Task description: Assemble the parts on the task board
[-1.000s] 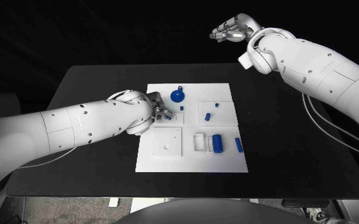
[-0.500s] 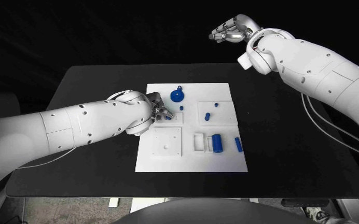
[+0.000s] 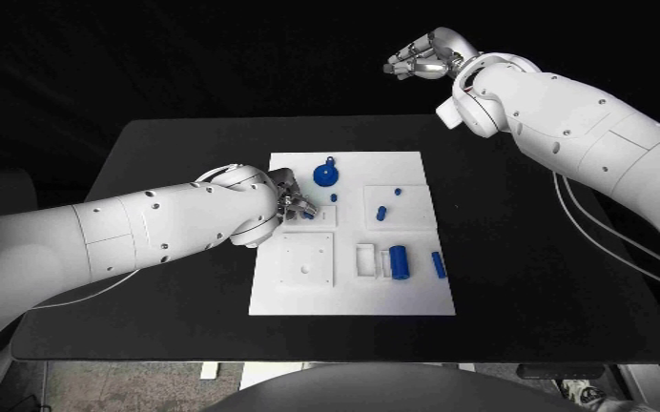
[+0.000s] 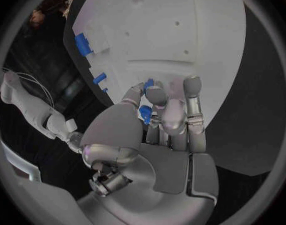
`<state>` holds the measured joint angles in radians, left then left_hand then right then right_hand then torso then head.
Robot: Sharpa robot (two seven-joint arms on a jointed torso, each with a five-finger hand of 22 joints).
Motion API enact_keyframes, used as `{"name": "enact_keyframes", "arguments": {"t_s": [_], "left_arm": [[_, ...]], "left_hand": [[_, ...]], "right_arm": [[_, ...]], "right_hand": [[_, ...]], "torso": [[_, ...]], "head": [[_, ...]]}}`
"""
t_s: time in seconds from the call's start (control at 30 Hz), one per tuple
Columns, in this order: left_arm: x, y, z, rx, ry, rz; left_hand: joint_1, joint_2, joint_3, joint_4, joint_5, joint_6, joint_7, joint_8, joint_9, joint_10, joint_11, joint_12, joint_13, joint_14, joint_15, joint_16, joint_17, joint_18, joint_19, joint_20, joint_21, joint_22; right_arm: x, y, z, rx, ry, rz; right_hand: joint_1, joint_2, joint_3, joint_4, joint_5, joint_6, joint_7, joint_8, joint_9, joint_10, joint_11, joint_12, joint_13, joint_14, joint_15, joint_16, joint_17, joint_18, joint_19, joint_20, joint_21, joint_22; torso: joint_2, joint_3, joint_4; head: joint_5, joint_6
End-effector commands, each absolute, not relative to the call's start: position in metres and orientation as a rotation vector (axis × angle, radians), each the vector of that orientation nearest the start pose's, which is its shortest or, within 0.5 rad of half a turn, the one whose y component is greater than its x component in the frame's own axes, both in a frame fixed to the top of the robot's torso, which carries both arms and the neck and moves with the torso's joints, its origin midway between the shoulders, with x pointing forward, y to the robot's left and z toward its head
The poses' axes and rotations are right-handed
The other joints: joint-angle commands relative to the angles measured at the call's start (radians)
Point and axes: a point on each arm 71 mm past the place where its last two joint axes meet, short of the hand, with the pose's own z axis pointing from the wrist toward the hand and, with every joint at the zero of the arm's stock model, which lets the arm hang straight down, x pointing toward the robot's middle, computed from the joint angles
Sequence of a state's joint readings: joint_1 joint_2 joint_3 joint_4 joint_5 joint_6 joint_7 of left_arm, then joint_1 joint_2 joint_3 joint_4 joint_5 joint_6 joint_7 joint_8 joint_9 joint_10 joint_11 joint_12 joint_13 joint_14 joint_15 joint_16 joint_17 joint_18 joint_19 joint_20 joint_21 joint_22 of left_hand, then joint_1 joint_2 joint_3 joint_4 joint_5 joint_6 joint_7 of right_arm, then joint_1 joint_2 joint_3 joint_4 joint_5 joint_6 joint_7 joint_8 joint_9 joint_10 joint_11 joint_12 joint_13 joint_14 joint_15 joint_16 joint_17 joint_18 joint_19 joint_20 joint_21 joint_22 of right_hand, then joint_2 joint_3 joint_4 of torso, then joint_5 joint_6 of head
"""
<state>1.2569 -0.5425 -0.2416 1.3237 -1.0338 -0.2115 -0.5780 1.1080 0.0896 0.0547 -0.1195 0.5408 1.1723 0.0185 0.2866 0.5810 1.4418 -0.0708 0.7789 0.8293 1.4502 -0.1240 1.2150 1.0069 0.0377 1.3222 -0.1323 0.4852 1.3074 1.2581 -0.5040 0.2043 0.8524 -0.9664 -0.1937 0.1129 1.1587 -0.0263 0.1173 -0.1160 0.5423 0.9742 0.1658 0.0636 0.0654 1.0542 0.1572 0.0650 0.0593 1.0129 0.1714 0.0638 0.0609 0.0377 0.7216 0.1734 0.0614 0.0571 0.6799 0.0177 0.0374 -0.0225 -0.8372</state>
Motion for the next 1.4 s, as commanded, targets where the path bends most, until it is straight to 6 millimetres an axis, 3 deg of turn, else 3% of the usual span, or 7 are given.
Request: {"name": "enact_keyframes", "arguments": {"t_s": [0.03,0.5,0.73,1.4], "left_arm": [[0.4963,0.138,-0.2638,-0.26,2.177,-0.33],[0.495,0.1357,-0.2651,-0.251,2.187,-0.339],[0.4944,0.1343,-0.2666,-0.248,2.19,-0.34],[0.4929,0.1346,-0.2692,-0.222,2.205,-0.322]], "left_hand": [[0.024,0.02,0.068,-0.064,0.004,0.057,-0.05,0.003,0.001,0.053,-0.023,-0.006,-0.001,0.002,0.0,-0.004,-0.001,0.008,0.0,0.003,-0.004,0.016],[0.03,0.017,0.063,-0.06,-0.01,0.06,-0.048,-0.006,-0.013,0.054,-0.021,-0.021,-0.013,0.001,0.001,-0.013,-0.01,0.006,0.0,0.002,-0.008,0.016],[0.038,0.019,0.054,-0.054,-0.046,0.065,-0.048,-0.016,-0.025,0.054,-0.021,-0.026,-0.016,0.001,0.001,-0.014,-0.01,0.006,0.0,0.003,-0.01,0.016],[0.044,0.02,0.048,-0.053,-0.048,0.068,-0.047,-0.021,-0.034,0.054,-0.021,-0.028,-0.017,0.001,0.001,-0.014,-0.009,0.006,0.001,0.003,-0.011,0.016]], "right_arm": [[0.615,-0.2321,-0.121,0.434,1.511,0.886],[0.6143,-0.2308,-0.1212,0.43,1.513,0.891],[0.6139,-0.2295,-0.1209,0.427,1.514,0.895],[0.6135,-0.2288,-0.1222,0.426,1.518,0.898]], "right_hand": [[0.006,0.005,-0.001,0.002,0.004,-0.007,0.002,-0.002,0.0,-0.006,0.003,-0.005,-0.001,-0.009,0.0,-0.004,-0.001,0.005,-0.007,-0.002,-0.005,-0.001],[0.007,0.006,-0.002,0.002,0.005,-0.007,0.002,-0.002,0.0,-0.006,0.003,-0.005,-0.001,-0.01,0.001,-0.004,-0.002,0.005,-0.009,-0.002,-0.006,-0.001],[0.006,0.006,-0.002,0.001,0.005,-0.006,0.002,-0.002,0.0,-0.006,0.003,-0.005,-0.001,-0.011,0.001,-0.004,-0.002,0.005,-0.01,-0.001,-0.006,-0.001],[0.006,0.006,-0.002,0.001,0.006,-0.006,0.002,-0.001,0.0,-0.006,0.003,-0.005,-0.001,-0.011,0.001,-0.004,-0.001,0.005,-0.011,-0.001,-0.006,-0.001]], "torso": [[0.0,-0.0001,0.0003],[0.001,-0.0005,-0.0002],[0.0,-0.0009,-0.0004],[0.0,-0.0004,0.0003]], "head": [[0.001,-0.002],[0.001,-0.008],[0.0,-0.008],[-0.005,-0.014]]}}
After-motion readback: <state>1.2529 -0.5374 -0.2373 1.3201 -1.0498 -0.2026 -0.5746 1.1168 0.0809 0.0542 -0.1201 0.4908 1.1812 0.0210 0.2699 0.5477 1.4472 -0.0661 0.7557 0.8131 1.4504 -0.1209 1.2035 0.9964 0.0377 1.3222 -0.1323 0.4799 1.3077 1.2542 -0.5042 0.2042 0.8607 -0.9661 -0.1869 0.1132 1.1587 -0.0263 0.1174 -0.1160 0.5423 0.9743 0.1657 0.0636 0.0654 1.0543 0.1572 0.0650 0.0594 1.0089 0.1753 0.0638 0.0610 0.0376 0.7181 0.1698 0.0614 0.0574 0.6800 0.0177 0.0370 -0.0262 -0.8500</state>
